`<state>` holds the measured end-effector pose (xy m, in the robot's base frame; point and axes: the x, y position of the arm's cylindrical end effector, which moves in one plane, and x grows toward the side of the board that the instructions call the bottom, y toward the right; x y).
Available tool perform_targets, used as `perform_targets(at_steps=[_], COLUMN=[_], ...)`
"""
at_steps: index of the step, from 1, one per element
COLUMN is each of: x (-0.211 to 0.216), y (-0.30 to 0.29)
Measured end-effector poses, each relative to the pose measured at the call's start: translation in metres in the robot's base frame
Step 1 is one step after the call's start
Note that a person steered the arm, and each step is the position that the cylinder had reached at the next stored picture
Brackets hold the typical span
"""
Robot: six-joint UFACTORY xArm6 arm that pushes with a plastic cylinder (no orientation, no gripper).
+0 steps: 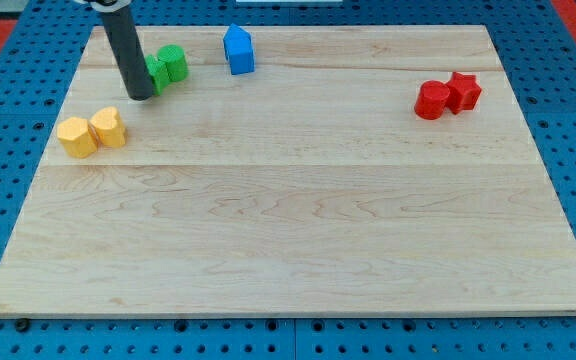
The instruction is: Push the green blocks into the blue blocks
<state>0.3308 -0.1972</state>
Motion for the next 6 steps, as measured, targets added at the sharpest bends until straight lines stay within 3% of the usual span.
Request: perform_targets(at_steps=[2,6], x=[-0.005,-0.051], y=[-0.04,-0.011])
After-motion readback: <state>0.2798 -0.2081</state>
